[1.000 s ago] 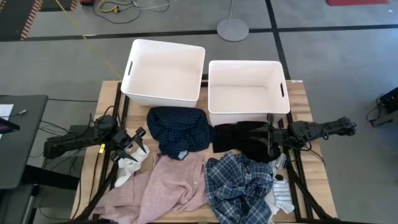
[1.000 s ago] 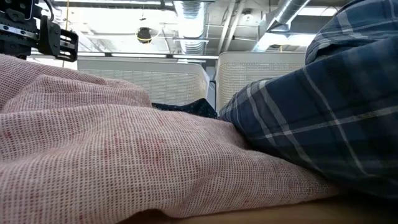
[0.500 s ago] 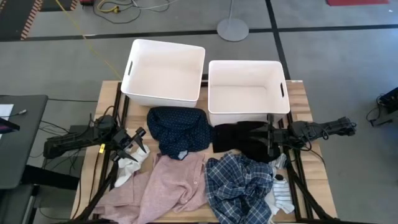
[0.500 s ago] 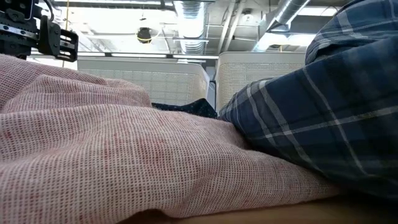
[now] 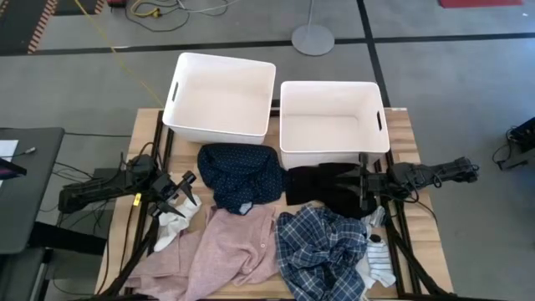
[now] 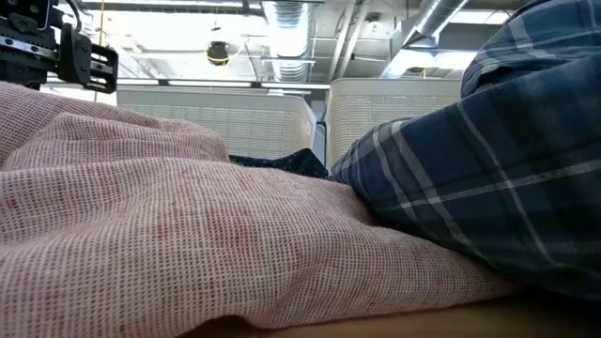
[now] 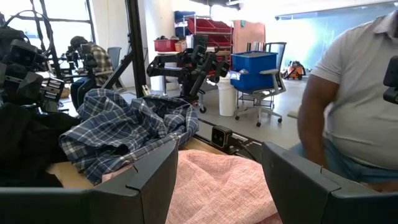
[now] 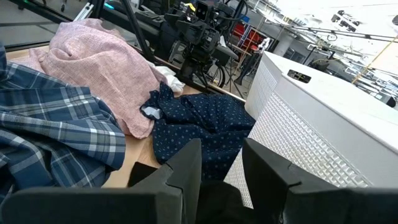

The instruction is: Sort clothes

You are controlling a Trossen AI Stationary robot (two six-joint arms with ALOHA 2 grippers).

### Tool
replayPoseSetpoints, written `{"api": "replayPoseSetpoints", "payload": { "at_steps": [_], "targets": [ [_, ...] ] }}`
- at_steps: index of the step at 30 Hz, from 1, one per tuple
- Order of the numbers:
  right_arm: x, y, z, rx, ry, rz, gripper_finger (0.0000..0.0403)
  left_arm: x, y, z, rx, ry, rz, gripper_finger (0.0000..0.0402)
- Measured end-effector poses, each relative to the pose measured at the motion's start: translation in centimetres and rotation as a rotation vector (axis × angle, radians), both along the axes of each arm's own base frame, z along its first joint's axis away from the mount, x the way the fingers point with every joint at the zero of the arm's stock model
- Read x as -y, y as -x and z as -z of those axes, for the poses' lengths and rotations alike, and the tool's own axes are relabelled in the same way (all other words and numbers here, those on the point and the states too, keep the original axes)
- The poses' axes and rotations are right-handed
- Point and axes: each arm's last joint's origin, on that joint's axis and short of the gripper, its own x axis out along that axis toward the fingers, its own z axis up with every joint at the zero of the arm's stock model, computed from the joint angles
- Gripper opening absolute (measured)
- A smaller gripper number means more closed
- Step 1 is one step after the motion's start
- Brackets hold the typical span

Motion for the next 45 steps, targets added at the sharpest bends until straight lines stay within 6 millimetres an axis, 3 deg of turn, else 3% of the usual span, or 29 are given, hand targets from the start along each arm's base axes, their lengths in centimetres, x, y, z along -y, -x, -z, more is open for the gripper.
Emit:
{"api": "replayPoseSetpoints", "payload": {
  "at_steps": [28, 33, 37, 42, 45],
  "targets": [
    [0.0, 0.0, -0.01, 0.0, 0.0, 0.0, 0.0136, 0.0, 0.0, 0.0, 0.0, 0.0, 0.0, 0.0224],
    [0.08, -0.02, -0.12, -0.001, 0.169, 0.007, 0.0136, 0.0, 0.0, 0.0, 0.0, 0.0, 0.0, 0.0224],
    [0.06, -0.03, -0.14, 0.002, 0.198, 0.006, 0.0136, 0.0, 0.0, 0.0, 0.0, 0.0, 0.0, 0.0224],
    [0.05, -0.04, -0.21, 0.012, 0.181, 0.006, 0.0136, 0.0, 0.0, 0.01, 0.0, 0.0, 0.0, 0.0224],
    [0.03, -0.04, -0.21, 0.023, 0.069, 0.005, 0.0136, 0.0, 0.0, 0.01, 0.0, 0.0, 0.0, 0.0224]
  ]
}}
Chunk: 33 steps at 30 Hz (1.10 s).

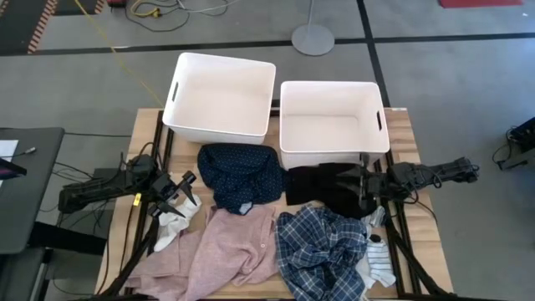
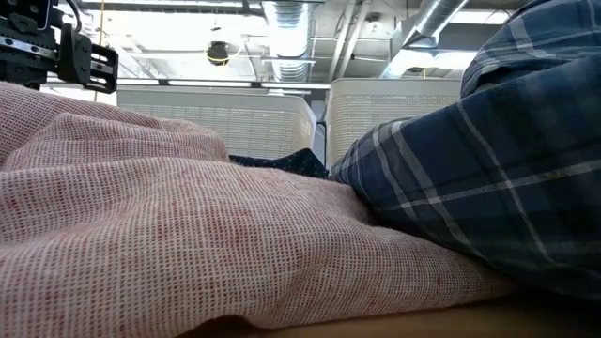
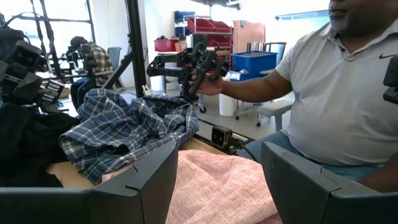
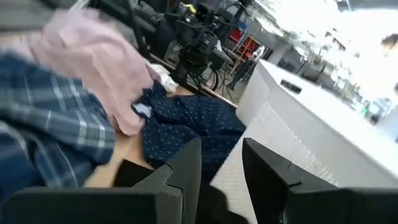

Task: Sort clothes
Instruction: Put the light blue shirt into the left white laundry bin

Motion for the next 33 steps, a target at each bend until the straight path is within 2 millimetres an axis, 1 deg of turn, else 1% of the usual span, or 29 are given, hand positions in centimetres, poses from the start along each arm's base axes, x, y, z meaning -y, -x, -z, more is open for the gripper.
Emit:
{"api": "replayPoseSetpoints", "payload": {
  "at_steps": [7, 13, 15, 20, 27, 33],
  "targets": [
    [0.0, 0.0, -0.1, 0.055, -0.494, 0.007, 0.0136, 0.0, 0.0, 0.0, 0.0, 0.0, 0.0, 0.0224],
    [0.0, 0.0, -1.0, 0.159, -0.669, -0.024, 0.0136, 0.0, 0.0, 0.0, 0.0, 0.0, 0.0, 0.0224],
    [-0.2, 0.1, -1.8, 0.217, -0.682, -0.089, 0.0136, 0.0, 0.0, 0.0, 0.001, 0.0, 0.0, 0.0224],
    [-0.8, 0.6, -3.7, 0.363, -0.634, -0.267, 0.0143, 0.0, 0.0, 0.0, 0.001, 0.0, 0.0, 0.0224],
    [-1.7, 0.8, -4.6, 0.425, -0.596, -0.372, 0.0174, 0.0, 0.0, 0.0, 0.001, 0.0, 0.0, 0.0224],
    [-2.7, 0.7, -6.2, 0.518, -0.52, -0.473, 0.0205, 0.0, 0.0, 0.0, 0.001, 0.0, 0.0, 0.0224]
  ]
}}
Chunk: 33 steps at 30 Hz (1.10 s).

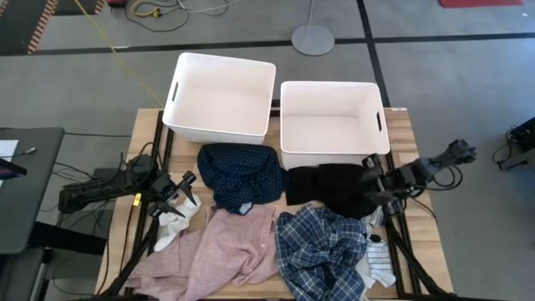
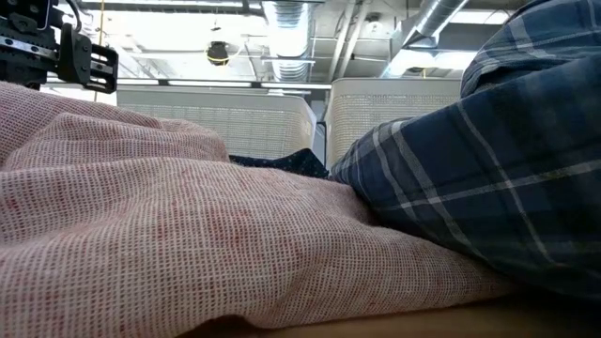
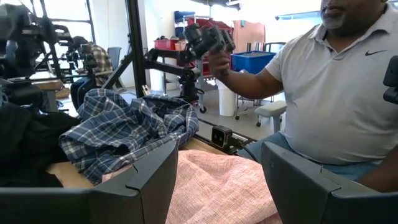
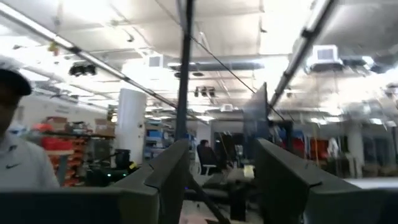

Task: Sort clothes
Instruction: Put the light blue shirt into the left white laundry bin

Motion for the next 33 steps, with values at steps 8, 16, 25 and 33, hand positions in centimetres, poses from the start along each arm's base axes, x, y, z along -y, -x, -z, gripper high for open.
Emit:
{"api": "replayPoseSetpoints", "payload": {
  "at_steps": [8, 16, 25, 33],
  "targets": [
    [-2.7, -2.4, -6.6, -0.059, 0.173, -0.042, 0.0238, 0.0, 0.0, 0.0, -0.001, 0.0, 0.0, 0.0224],
    [-6.8, -7.8, -11.9, -0.399, 0.316, -0.091, 0.024, 0.0, 0.0, 0.0, 0.0, 0.0, 0.0, 0.0224],
    [-10.3, -13.7, -12.2, -0.852, 0.227, -0.112, 0.024, 0.0, 0.0, 0.0, 0.0, 0.0, 0.0, 0.0224],
    [-12.4, -16.7, -8.3, -1.242, 0.051, -0.106, 0.024, 0.0, 0.0, 0.0, 0.0, 0.0, 0.0, 0.0224]
  ]
}}
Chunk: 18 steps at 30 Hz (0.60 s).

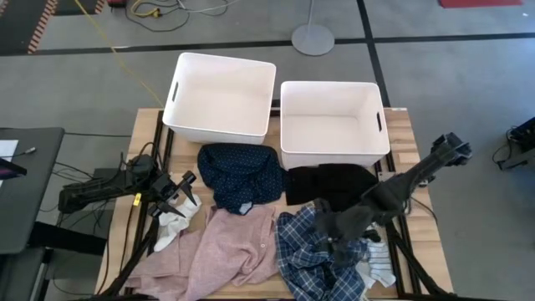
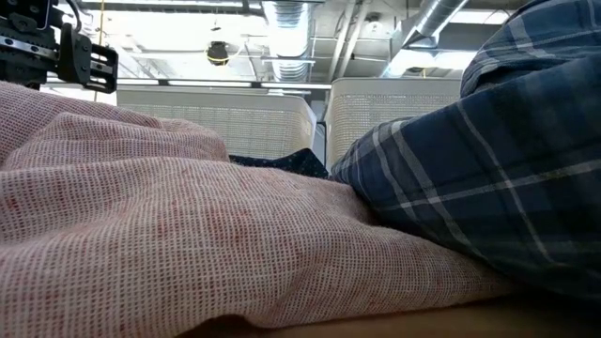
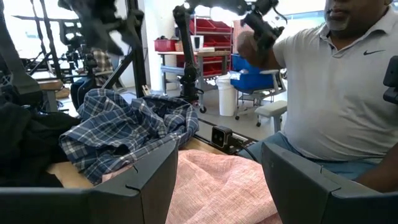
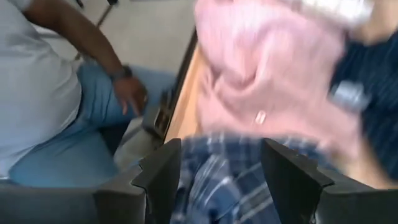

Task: Sort clothes
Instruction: Put the light blue shirt into the left white laundry bin

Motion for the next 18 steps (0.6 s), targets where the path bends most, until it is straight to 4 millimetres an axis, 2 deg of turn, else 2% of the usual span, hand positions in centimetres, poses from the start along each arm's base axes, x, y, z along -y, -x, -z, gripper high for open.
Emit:
{"api": "replayPoseSetpoints", "payload": {
  "at_steps": [8, 18],
  "targets": [
    [-2.2, -1.3, 5.3, -0.348, -0.075, 0.041, 0.0249, 0.0, 0.0, 0.0, 0.0, 0.0, 0.0, 0.0224],
    [-3.2, -1.2, 11.1, -0.662, 0.098, 0.112, 0.0317, 0.0, 0.0, 0.0, 0.0, 0.0, 0.0, 0.0224]
  ]
}}
